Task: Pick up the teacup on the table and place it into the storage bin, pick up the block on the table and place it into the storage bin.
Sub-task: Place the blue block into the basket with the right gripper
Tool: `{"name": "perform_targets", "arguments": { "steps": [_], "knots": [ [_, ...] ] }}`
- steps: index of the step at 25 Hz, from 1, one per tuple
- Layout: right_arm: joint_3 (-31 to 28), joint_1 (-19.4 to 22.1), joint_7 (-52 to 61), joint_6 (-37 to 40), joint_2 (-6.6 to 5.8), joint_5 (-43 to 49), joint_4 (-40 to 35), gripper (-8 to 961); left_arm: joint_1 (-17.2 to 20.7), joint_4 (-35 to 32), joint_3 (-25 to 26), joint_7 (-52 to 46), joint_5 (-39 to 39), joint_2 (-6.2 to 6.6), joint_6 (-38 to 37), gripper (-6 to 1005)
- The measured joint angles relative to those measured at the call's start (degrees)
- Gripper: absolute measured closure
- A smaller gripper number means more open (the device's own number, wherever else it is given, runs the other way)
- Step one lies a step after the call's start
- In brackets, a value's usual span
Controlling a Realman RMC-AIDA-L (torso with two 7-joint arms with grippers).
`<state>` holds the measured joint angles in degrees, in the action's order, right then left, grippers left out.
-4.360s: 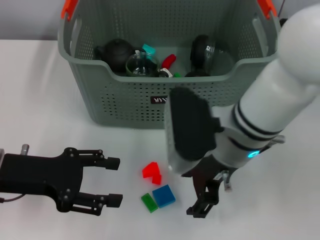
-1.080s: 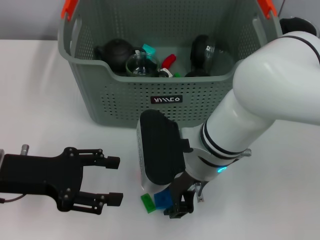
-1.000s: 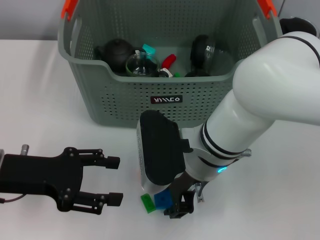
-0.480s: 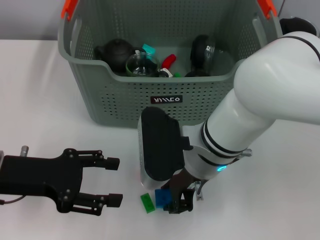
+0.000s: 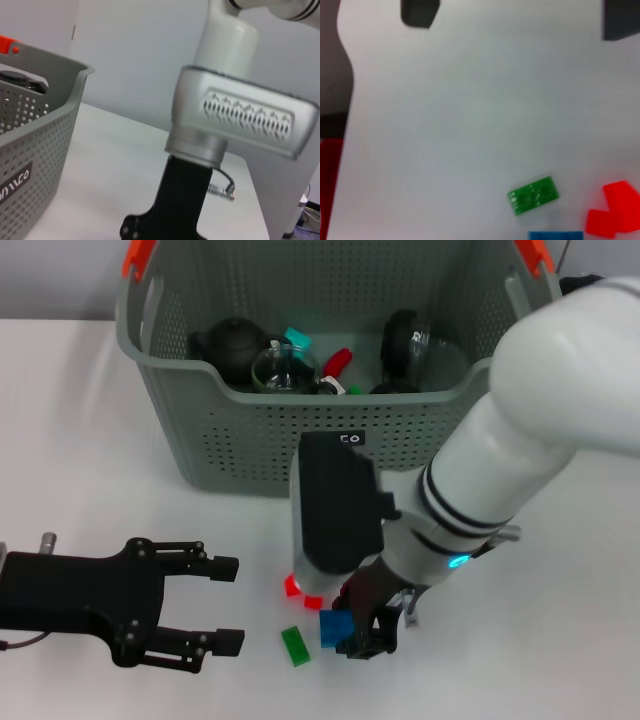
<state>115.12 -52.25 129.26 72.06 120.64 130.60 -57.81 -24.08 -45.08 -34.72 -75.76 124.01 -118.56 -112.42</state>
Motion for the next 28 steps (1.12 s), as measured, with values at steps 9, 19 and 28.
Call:
{"name": "perform_targets", "arguments": {
  "steps": [9,19,28],
  "knots": [
    [-19.55,2.41,-2.78,12.66,-0.48,1.11,-12.40,521,-0.23,-0.09,0.00,0.11,0.00,0.09,0.06,189],
    [-37.65,3.85,-2.86,6.65,-0.41,0.09,-21.13,520,-0.40,-0.09,0.00,0.52,-0.02,0.00,0.24,189],
    [-39.19,3.31,-2.57,-12.11,-0.46,2.28,-12.98,520,-0.60,-0.09,0.07,0.69,-0.70,-0.01,0.28,189]
  ]
}}
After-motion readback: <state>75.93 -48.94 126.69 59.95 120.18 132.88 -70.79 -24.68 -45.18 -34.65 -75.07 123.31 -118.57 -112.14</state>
